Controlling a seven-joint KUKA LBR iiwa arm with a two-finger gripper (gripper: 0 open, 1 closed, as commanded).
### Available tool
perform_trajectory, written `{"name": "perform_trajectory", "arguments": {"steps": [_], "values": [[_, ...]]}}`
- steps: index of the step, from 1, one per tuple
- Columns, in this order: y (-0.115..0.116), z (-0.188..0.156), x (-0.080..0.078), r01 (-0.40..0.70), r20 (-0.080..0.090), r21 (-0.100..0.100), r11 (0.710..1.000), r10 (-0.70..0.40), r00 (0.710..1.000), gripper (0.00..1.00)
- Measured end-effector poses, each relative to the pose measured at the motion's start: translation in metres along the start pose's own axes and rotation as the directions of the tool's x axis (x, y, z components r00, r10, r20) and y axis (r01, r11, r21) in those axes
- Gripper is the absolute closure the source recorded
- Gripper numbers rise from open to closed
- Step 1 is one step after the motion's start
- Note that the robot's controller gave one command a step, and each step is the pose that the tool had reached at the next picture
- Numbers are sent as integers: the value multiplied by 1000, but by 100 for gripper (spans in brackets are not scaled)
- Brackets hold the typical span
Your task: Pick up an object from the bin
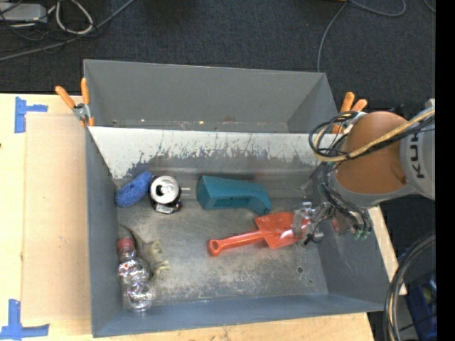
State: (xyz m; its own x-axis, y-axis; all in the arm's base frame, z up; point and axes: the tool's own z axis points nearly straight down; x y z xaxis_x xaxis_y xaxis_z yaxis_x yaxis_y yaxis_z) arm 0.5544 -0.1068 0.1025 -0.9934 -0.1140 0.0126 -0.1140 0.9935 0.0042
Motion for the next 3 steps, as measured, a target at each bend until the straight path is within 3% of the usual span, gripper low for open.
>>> {"name": "perform_trajectory", "arguments": {"steps": [1, 2, 3], "values": [[0, -19, -1, 1, 4, 1, 1000, -1, 1000, 100], [1, -39, 1, 2, -5, -2, 1000, -2, 1000, 100], [1, -68, 0, 3, 1, 0, 1000, -3, 1000, 100]]}}
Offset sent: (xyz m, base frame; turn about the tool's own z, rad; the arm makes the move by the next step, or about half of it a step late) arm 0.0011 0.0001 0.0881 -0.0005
